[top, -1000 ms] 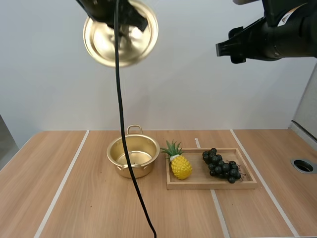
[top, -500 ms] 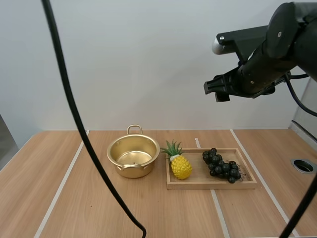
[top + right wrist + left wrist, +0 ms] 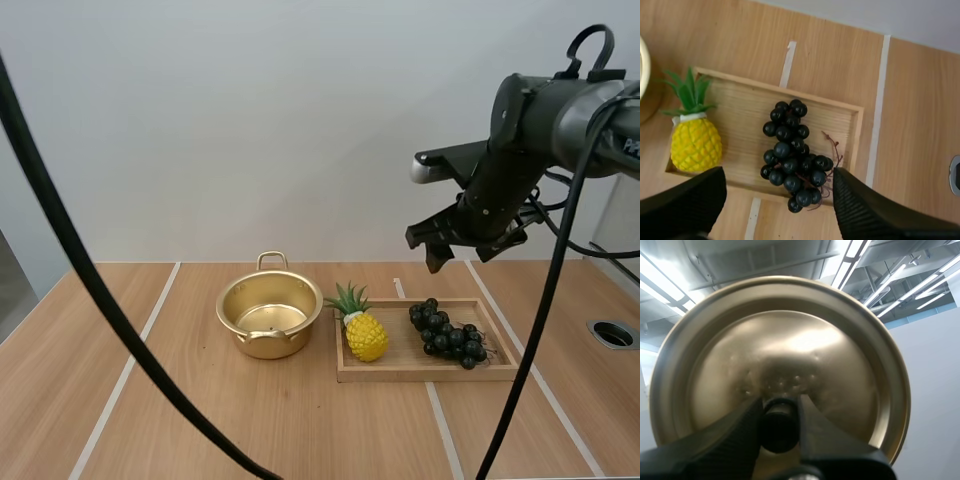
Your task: Open the pot, put the grape inside, and close it
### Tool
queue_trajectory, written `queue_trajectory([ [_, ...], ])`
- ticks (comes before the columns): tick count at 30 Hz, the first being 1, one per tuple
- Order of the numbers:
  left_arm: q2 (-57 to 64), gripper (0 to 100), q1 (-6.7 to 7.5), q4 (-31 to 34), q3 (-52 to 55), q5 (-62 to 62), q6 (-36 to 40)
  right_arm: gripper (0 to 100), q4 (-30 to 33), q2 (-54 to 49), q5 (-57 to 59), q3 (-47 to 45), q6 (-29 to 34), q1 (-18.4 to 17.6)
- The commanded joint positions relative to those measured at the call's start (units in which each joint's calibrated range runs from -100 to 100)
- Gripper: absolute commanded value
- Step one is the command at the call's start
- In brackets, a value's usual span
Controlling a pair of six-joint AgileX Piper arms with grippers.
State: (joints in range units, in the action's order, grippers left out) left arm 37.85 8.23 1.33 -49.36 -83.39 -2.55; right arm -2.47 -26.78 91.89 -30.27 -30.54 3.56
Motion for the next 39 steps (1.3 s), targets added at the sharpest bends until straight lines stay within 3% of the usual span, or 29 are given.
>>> queue_trajectory([
  [1, 0.16, 0, 0.08, 0.21, -0.28, 0.78, 0.59, 100, -1.60, 1.81, 2.44, -0.88, -5.78, 0.24],
  [7, -0.20, 0, 0.08, 2.48, -0.28, 0.80, 0.59, 100, -1.24, 5.90, 3.04, -0.85, -13.24, 0.26],
  [13, -0.57, 0, 0.08, 3.65, -0.28, 0.80, 0.59, 100, -0.69, 10.42, 1.86, -0.85, -16.70, 0.26],
  [39, -2.34, 0, 0.08, 5.18, -0.28, 0.21, 0.59, 100, 1.18, 26.80, -7.83, -0.85, -17.78, 0.33],
])
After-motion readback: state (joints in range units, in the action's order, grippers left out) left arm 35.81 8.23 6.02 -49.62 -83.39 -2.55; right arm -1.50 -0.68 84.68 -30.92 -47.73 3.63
